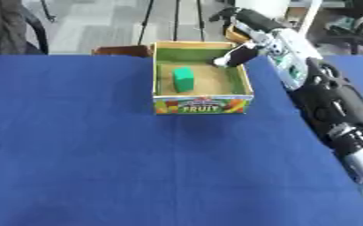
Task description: Pick up objects on the table and place them in the box.
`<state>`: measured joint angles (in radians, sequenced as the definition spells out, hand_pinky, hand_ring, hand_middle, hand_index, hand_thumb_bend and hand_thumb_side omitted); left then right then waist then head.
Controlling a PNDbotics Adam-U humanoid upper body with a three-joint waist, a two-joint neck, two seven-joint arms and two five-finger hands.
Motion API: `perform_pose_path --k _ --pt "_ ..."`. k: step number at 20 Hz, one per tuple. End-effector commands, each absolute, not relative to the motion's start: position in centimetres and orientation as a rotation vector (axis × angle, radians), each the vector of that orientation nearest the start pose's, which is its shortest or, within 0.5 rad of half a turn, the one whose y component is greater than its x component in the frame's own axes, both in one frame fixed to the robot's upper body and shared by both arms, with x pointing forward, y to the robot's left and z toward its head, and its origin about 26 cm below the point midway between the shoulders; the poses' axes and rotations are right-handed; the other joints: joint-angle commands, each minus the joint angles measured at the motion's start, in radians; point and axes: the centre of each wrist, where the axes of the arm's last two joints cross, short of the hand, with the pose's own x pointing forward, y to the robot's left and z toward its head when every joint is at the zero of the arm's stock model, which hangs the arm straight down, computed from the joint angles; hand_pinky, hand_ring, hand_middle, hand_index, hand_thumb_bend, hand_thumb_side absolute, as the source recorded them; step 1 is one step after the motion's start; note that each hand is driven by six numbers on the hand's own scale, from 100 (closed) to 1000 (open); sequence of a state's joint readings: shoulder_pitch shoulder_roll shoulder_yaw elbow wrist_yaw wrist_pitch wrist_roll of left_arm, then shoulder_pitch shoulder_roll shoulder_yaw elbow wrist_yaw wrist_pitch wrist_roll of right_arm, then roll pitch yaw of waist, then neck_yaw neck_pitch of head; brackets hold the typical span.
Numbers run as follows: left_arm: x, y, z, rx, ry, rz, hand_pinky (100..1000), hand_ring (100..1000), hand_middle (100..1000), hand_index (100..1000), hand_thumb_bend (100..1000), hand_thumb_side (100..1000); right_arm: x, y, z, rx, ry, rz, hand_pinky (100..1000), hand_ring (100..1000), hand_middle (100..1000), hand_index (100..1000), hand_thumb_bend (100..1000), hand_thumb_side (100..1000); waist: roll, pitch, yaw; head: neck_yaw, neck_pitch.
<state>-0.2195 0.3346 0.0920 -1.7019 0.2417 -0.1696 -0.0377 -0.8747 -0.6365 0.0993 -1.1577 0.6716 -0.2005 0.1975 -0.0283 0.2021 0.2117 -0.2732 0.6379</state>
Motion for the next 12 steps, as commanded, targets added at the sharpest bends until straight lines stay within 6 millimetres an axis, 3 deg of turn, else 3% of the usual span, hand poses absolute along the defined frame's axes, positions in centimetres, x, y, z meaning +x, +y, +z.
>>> perform_pose_path --k 1,6,12 --pt "32.2 32.4 12.3 0.069 -2.119 -0.123 674 782 699 813 598 703 41.7 -35.3 28.9 -1.057 -1.897 1.130 700 756 845 921 540 361 0.008 -0.018 -0.016 0.025 0.013" --pt "32.1 32.5 12.2 0.076 -2.121 -0.104 674 782 699 813 596 703 38.9 -36.9 27.4 -0.959 -1.967 0.969 685 741 834 929 548 377 0.017 -0.012 -0.064 0.066 0.015" --pt "32.0 32.6 12.0 0.083 -2.122 -0.083 674 786 700 813 594 704 37.0 -37.9 24.0 -0.848 -2.014 0.760 648 703 811 924 562 387 0.033 -0.014 -0.122 0.104 0.020"
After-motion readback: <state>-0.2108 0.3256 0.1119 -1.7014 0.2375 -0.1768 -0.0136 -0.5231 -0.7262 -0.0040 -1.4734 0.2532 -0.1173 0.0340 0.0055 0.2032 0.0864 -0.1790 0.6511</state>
